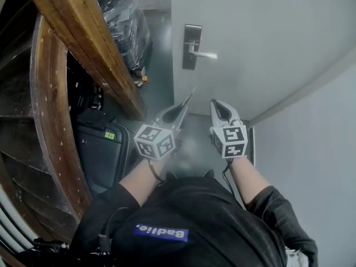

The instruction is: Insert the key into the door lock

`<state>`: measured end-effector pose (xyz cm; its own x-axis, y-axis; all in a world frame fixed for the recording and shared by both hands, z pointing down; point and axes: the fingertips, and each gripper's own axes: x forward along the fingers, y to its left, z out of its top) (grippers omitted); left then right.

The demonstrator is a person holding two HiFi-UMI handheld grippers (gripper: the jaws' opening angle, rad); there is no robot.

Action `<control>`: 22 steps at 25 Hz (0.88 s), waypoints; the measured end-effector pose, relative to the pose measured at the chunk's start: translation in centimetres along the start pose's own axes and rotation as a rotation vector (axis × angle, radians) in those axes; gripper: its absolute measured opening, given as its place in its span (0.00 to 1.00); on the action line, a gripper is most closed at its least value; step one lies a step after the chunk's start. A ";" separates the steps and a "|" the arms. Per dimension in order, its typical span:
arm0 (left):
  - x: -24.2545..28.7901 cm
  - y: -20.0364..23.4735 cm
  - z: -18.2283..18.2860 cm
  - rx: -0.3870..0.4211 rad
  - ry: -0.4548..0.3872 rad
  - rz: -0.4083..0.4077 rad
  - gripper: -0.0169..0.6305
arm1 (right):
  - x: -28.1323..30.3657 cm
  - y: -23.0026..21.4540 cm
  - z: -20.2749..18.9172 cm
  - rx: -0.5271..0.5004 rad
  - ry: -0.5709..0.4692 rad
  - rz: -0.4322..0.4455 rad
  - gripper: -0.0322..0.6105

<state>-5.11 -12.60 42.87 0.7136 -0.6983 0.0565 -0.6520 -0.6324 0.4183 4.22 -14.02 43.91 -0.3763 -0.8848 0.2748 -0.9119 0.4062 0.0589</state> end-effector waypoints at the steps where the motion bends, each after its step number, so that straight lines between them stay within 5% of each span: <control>1: -0.3 -0.8 0.2 0.027 -0.003 0.001 0.09 | -0.7 0.0 0.3 0.021 -0.014 0.003 0.06; 11: -0.4 -9.2 0.8 0.290 -0.049 0.126 0.09 | -9.0 -2.8 1.3 0.170 -0.119 0.099 0.05; 22: -0.1 -17.9 -2.0 0.393 -0.040 0.191 0.09 | -17.0 -5.2 0.9 0.213 -0.194 0.152 0.05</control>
<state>7.02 -0.51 37.16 0.5650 -0.8228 0.0613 -0.8250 -0.5645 0.0268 15.21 -1.32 38.02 -0.5160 -0.8533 0.0757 -0.8492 0.4978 -0.1763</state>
